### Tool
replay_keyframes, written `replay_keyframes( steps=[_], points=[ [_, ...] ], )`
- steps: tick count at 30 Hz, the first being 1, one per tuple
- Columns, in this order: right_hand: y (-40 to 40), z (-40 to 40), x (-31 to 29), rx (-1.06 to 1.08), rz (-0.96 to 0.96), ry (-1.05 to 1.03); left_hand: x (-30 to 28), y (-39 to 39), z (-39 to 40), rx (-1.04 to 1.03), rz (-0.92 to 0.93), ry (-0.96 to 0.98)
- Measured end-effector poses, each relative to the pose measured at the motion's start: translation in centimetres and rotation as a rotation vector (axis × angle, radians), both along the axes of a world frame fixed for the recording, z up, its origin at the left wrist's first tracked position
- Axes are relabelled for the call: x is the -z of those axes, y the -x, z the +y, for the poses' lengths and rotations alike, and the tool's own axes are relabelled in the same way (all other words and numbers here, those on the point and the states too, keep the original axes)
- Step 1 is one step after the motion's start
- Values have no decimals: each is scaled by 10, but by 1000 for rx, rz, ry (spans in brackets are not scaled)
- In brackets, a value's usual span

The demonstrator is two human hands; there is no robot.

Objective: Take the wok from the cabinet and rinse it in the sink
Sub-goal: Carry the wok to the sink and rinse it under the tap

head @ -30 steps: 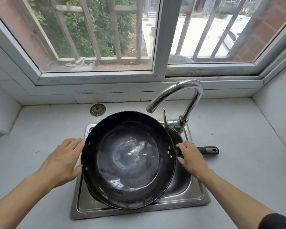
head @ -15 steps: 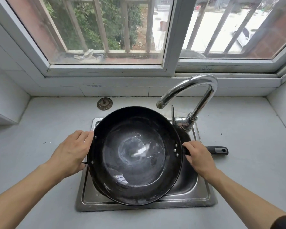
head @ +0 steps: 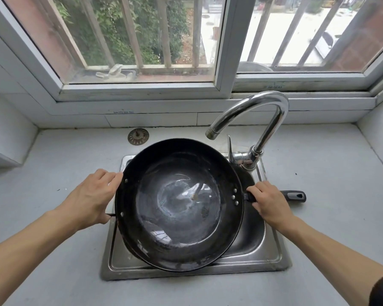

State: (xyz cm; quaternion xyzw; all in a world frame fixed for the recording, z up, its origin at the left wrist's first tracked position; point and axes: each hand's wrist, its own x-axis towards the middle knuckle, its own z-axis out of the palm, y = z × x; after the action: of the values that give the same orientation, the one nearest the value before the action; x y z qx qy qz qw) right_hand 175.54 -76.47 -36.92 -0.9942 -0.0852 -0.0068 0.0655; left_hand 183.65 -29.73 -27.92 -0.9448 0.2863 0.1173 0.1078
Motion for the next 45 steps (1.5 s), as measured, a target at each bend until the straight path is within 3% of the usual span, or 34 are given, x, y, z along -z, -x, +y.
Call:
replay_keyframes(
  steps=[11, 21, 26, 32, 45],
  points=[
    [21, -15, -25, -91, -61, -51, -21, 26, 10, -24, 145, 212],
    [50, -25, -38, -279, -158, -57, -8, 25, 43, 92, 240, 243],
    [57, -26, -42, -291, -148, -70, -26, 32, 38, 355, -3, 303],
    [64, -24, -55, -257, -197, -39, -22, 49, 48, 424, -268, 324],
    [64, -29, -59, -274, -197, 21, -13, 63, 58, 424, -366, 390]
  ],
)
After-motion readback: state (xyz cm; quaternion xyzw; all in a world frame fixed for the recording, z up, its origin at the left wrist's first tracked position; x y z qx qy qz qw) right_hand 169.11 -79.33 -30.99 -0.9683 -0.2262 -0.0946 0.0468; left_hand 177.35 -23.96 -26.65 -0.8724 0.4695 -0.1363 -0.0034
